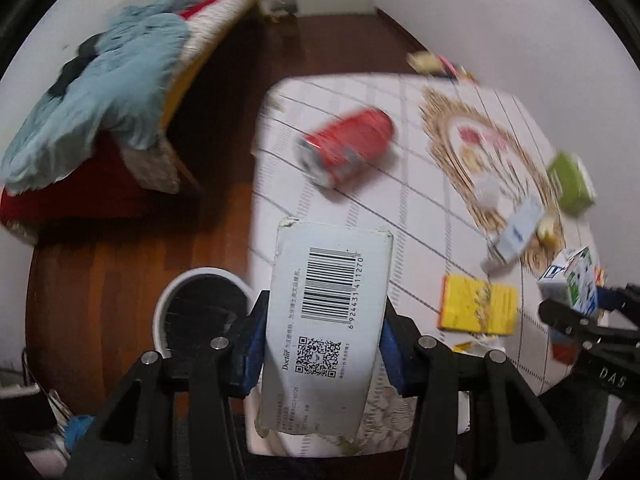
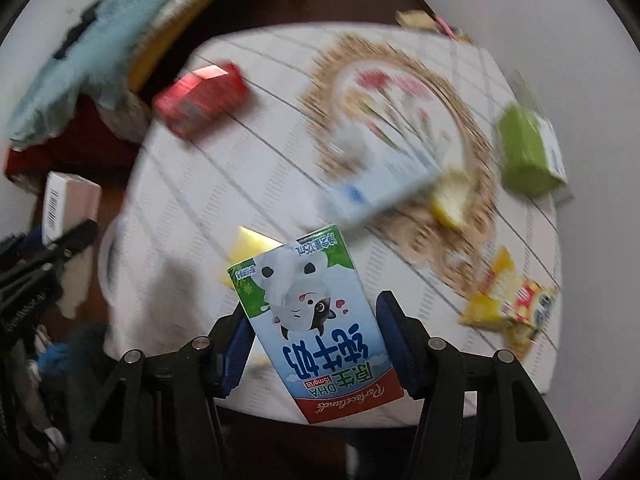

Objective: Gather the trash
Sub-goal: 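Carry both items over the white bin and open both tools to drop them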

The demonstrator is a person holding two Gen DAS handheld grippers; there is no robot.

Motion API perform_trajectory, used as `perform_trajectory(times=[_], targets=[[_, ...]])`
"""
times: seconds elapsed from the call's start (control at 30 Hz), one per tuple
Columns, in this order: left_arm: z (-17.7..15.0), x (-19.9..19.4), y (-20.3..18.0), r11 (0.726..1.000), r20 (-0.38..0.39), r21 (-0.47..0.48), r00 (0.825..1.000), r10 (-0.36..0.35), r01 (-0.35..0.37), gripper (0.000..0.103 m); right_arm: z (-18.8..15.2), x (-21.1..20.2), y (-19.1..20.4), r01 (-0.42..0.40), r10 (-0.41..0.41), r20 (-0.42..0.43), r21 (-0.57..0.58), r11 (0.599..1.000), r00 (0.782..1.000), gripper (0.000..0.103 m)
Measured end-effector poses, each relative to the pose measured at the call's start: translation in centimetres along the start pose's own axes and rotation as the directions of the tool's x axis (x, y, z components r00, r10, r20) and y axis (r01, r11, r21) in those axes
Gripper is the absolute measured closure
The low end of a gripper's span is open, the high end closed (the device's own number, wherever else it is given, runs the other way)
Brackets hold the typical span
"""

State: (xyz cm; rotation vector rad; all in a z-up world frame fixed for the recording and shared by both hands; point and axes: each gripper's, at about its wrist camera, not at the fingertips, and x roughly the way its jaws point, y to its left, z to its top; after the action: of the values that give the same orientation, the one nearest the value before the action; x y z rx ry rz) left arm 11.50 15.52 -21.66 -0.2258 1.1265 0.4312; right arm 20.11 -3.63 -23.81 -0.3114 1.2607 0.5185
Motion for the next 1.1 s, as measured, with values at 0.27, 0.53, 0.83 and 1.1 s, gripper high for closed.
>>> perform_trajectory(times=[0.27, 0.53, 0.83, 1.1], targets=[[-0.7, -0.1, 13.7, 0.96, -0.01, -0.279, 1.0, -0.01, 0.007, 0.058, 4.2, 0.8, 14.0, -0.224, 0.227, 0.022, -0.093, 0.97, 0.974, 0.042], [-3.8, 8.7, 25.7, 0.851, -0.137, -0.521, 0.977, -0.161, 0.067, 0.057, 7.0, 9.8, 26.5, -0.285, 0.266, -0.124, -0.182, 0.941, 0.956, 0.043], [-5.0, 12.8, 31.1, 0.789, -0.195, -0.612, 0.959, -0.205, 0.044, 0.035, 8.7, 19.4, 33.6, -0.264, 0.196, -0.285, -0.224, 0.938, 0.938, 0.042], [-7.1, 12.1, 34.5, 0.787, -0.238, -0.606, 0.971, -0.04, -0.116, 0.003, 8.8, 23.8, 36.2, -0.252, 0.149, -0.383, -0.235, 0.939, 0.912, 0.002]])
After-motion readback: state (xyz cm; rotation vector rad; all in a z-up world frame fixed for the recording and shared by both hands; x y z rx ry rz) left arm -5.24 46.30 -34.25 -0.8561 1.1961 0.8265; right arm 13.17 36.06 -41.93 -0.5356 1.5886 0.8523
